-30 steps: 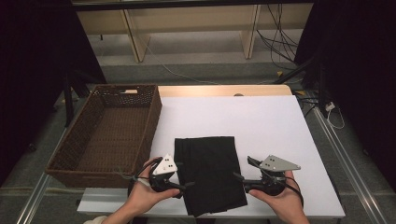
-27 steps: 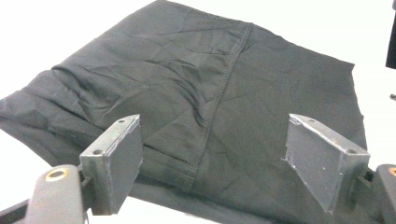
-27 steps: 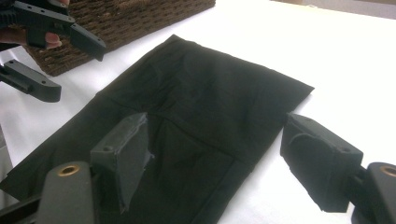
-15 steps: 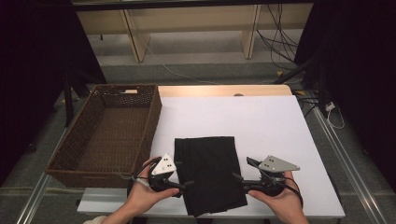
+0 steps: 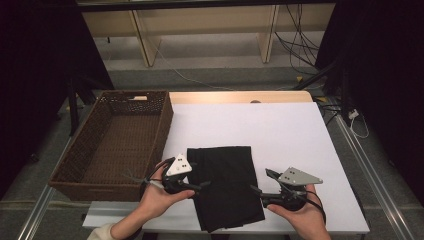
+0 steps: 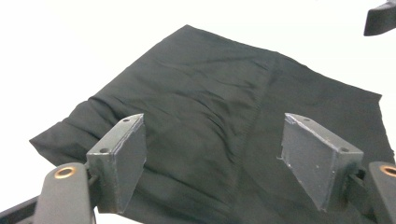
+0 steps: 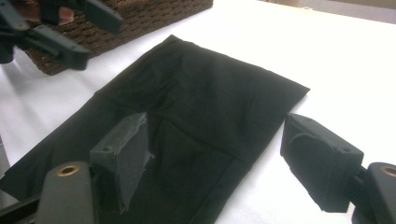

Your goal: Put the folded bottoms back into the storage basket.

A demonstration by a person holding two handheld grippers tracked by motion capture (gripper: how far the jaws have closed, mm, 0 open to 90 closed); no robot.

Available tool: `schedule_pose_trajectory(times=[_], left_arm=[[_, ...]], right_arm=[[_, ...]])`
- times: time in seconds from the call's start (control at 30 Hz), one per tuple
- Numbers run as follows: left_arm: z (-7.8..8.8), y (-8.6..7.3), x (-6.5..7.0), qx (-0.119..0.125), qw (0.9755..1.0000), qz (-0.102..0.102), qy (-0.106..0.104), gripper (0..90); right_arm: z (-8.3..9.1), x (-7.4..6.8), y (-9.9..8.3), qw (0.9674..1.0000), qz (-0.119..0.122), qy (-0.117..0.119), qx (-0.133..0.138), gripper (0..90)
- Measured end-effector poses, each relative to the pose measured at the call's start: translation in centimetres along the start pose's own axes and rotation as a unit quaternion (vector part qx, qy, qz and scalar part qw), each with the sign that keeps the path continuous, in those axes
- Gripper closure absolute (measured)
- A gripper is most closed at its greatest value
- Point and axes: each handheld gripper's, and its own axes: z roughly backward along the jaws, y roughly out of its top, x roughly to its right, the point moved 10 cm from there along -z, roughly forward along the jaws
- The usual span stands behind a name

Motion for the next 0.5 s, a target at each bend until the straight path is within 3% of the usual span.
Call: schedule_pose_trajectory(times=[0.27,0.5], left_arm=[[-2.6,2.5,-2.1,-0.008,0.9999,-0.01,0.01,23.1],[-5.6,4.1,-3.5,-0.03,0.9993,-0.016,0.015,23.2]], right_arm=[[-0.2,0.1,0.1,1.0,0.003,0.002,0.001,24.8],[-0.3,0.1,-0.1,1.0,0.003,0.003,-0.005,24.8]])
